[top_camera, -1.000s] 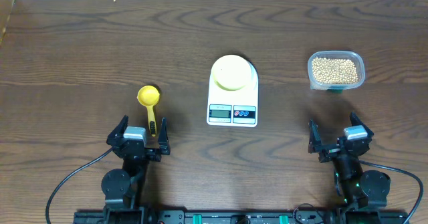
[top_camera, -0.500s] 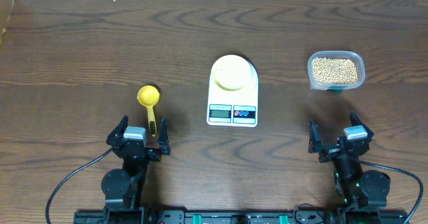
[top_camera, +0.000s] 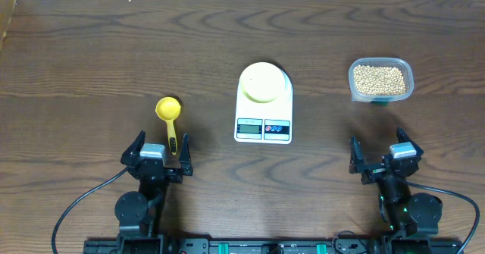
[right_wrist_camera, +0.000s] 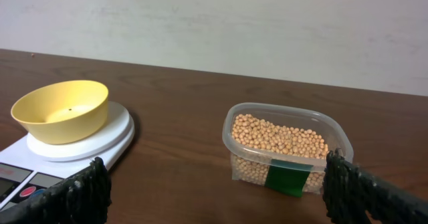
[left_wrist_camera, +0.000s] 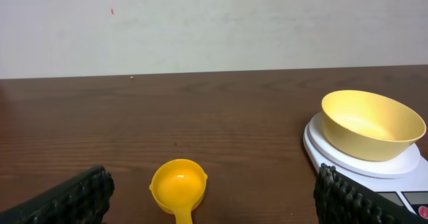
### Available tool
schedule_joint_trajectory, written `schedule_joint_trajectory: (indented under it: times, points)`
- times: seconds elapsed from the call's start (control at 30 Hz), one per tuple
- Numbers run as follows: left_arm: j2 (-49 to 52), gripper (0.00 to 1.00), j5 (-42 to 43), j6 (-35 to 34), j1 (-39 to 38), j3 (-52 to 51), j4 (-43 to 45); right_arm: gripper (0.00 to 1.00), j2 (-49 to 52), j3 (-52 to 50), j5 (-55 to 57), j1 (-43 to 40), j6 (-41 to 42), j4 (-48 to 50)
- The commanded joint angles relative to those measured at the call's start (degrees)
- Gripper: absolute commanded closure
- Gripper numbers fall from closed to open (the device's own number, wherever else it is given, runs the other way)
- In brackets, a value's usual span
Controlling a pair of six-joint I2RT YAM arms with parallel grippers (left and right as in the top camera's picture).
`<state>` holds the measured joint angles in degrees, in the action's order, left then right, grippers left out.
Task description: Scoop item into bowl and weigh 50g on scale
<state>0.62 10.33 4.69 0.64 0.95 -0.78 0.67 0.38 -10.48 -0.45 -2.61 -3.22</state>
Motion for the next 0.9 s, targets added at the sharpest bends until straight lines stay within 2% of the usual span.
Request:
schedule_joint_trajectory:
  times: [0.0,0.87]
  points:
    - [-0.3,0.02,0.5,-0.3,0.2,-0.7,-2.4,0.01,-0.4,-0.1,0.3,0.4,-0.7,-0.3]
    - [-0.3,0.02,0.5,-0.3,0.2,-0.7,-2.4,0.01,-0.4,-0.1,0.3,0.4,-0.7,-0.3]
